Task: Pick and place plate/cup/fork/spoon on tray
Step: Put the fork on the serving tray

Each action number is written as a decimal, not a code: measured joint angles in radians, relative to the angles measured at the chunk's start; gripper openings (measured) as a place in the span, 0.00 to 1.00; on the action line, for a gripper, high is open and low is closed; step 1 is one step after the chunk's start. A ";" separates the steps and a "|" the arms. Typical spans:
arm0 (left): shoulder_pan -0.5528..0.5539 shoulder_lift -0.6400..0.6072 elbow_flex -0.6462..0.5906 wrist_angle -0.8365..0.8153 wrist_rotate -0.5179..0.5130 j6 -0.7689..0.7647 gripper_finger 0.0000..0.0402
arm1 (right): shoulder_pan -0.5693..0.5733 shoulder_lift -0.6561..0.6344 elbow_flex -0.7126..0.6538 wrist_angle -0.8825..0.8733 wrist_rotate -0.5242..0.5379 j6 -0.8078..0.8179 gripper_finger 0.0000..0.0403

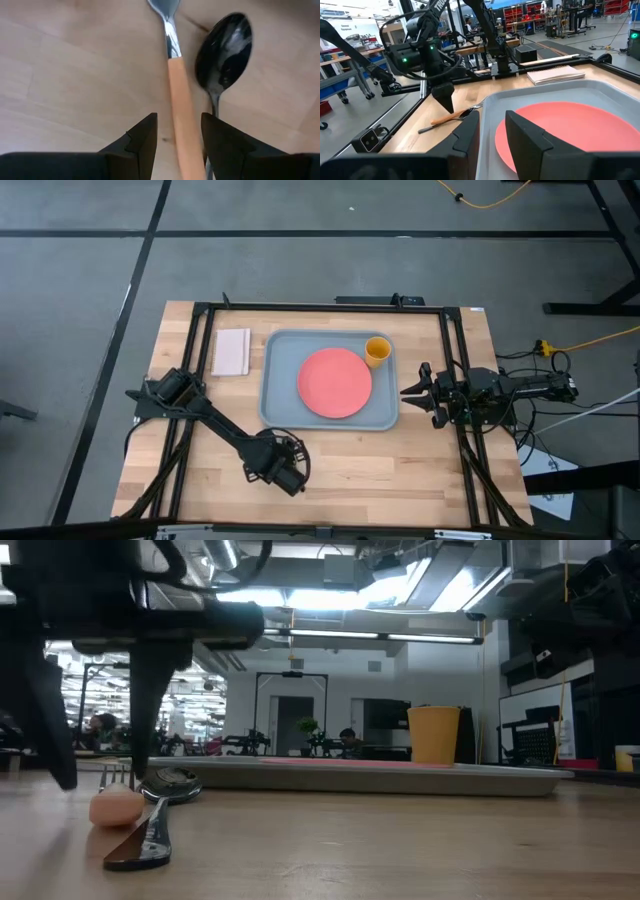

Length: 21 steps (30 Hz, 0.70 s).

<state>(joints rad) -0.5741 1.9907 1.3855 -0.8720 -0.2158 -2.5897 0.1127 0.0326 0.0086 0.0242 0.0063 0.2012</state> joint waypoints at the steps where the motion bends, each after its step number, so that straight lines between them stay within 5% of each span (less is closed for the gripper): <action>1: 0.000 0.002 -0.001 0.000 0.000 0.000 0.37 | 0.000 0.000 0.000 0.000 0.000 0.000 0.25; 21: 0.028 0.043 0.002 -0.009 0.077 0.000 0.36 | 0.000 0.000 0.000 -0.001 0.000 0.000 0.25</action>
<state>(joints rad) -0.5464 2.0338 1.3876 -0.8812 -0.1392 -2.5896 0.1123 0.0322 0.0086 0.0231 0.0063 0.2012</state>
